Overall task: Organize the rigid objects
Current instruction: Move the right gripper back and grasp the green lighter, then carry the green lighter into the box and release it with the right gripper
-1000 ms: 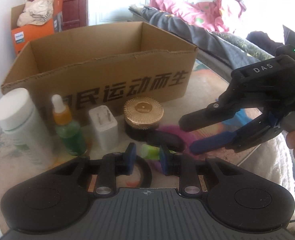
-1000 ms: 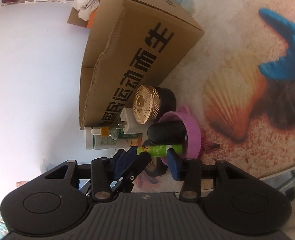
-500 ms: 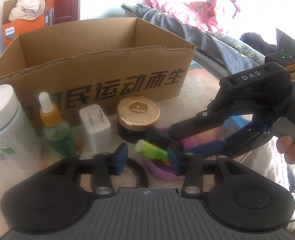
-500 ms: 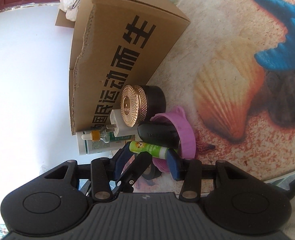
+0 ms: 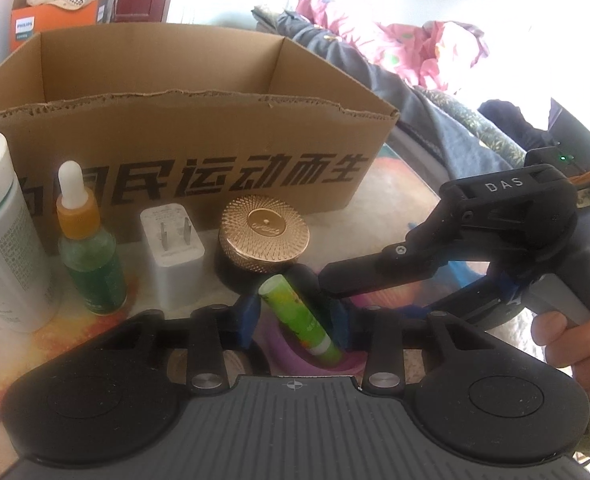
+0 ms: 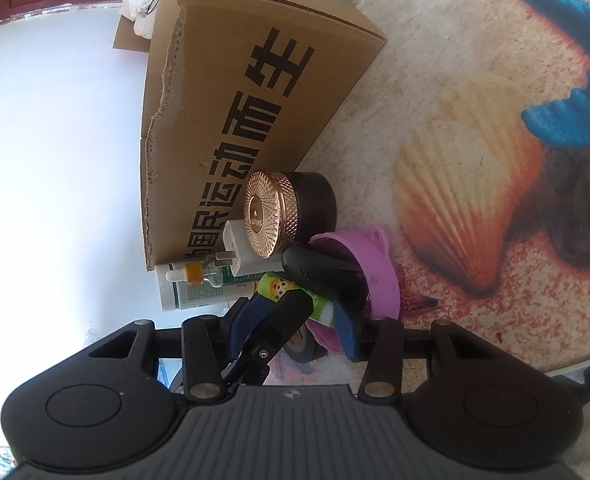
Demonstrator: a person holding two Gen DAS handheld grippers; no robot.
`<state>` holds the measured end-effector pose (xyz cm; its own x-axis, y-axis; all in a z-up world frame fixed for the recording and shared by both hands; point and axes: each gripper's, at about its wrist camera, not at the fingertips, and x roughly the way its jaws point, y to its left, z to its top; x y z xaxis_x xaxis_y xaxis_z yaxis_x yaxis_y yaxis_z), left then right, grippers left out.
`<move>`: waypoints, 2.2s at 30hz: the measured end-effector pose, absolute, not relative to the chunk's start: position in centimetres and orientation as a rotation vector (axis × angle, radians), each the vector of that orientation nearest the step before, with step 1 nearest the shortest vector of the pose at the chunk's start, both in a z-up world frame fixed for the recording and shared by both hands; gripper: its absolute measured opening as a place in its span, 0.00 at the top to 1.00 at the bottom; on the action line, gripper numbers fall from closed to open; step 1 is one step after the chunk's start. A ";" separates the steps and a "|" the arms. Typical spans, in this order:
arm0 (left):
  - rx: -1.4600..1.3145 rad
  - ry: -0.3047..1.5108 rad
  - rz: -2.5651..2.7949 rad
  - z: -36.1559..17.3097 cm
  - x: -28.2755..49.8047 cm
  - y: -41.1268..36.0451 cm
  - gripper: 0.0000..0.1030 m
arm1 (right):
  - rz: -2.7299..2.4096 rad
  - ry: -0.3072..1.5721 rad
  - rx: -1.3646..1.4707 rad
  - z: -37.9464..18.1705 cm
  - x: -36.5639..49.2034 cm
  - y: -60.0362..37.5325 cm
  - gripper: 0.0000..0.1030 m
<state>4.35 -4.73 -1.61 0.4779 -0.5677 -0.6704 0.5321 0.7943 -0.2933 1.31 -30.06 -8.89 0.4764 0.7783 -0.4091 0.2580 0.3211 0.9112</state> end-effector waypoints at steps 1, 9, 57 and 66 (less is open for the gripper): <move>-0.040 0.827 -0.670 -1.5 4.2 -4.8 0.67 | 0.450 1.066 1.240 -9.0 1.3 -30.2 0.53; 0.052 0.745 -0.704 -0.7 2.2 -6.6 0.73 | 0.474 0.994 1.156 -8.2 1.1 -30.2 0.53; 0.175 0.568 -0.571 6.8 0.5 -6.7 0.83 | 0.516 0.614 0.555 4.0 -1.5 -25.7 0.84; 0.147 0.583 -0.468 11.5 6.7 -4.7 0.83 | 0.652 0.616 0.527 9.6 6.4 -23.7 0.84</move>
